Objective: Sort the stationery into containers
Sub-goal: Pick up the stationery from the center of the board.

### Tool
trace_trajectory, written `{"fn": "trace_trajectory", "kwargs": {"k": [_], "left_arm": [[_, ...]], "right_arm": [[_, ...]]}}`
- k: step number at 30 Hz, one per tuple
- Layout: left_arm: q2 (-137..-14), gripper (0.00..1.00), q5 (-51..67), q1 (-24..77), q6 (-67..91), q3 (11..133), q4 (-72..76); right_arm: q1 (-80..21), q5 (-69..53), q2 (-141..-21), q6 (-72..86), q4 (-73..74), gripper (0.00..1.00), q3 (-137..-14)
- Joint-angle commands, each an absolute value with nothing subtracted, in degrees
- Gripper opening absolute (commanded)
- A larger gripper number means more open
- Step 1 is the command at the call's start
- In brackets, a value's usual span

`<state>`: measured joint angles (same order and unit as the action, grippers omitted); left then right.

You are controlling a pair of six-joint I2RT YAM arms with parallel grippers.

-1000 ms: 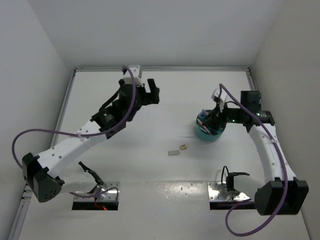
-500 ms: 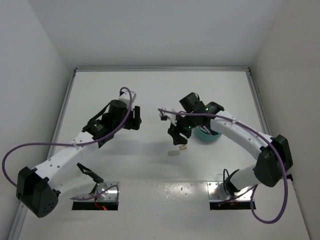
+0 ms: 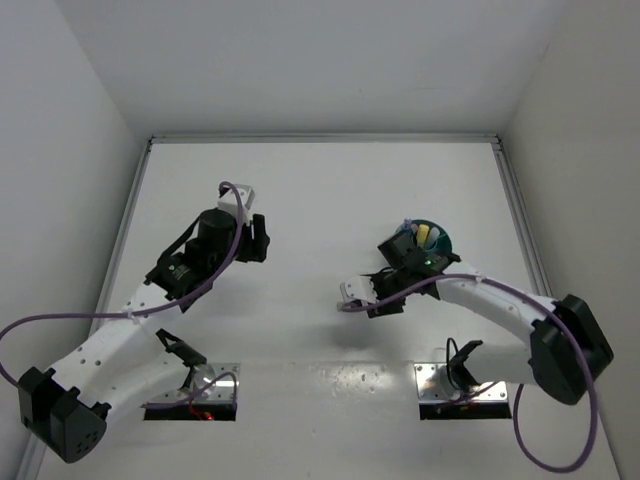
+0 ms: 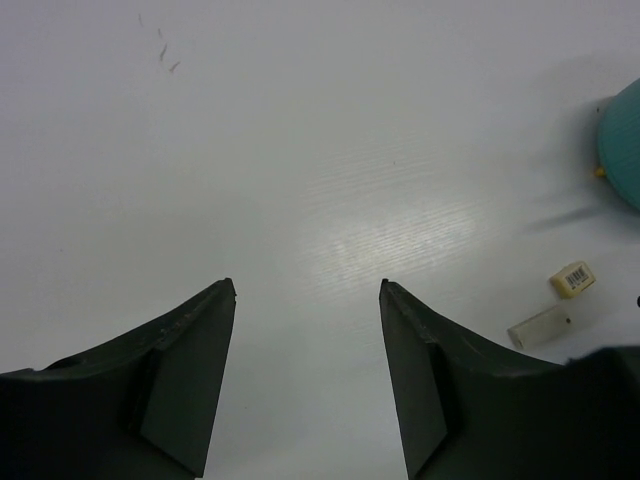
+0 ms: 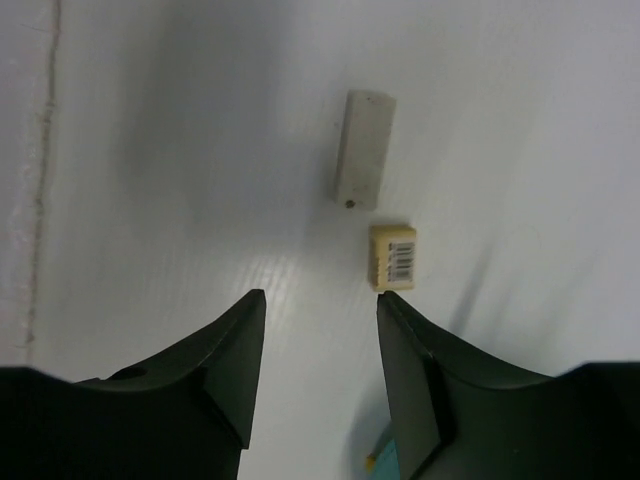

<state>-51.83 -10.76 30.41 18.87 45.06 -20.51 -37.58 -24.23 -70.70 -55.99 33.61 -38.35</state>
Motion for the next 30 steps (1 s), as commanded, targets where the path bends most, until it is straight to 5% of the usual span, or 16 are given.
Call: {"fn": "trace_trajectory", "kwargs": {"k": [1,30], "left_arm": [[-50.19,0.65,-11.95,29.88,18.46,45.09,-19.16],[-46.23,0.68,-11.95,29.88,18.46,44.56,-19.69]], "right_arm": [[-37.27,-24.88,-76.36,-64.16,30.41,0.48,-42.97],[-37.27,-16.27,-97.73,-69.79,35.86,0.45,-53.44]]}}
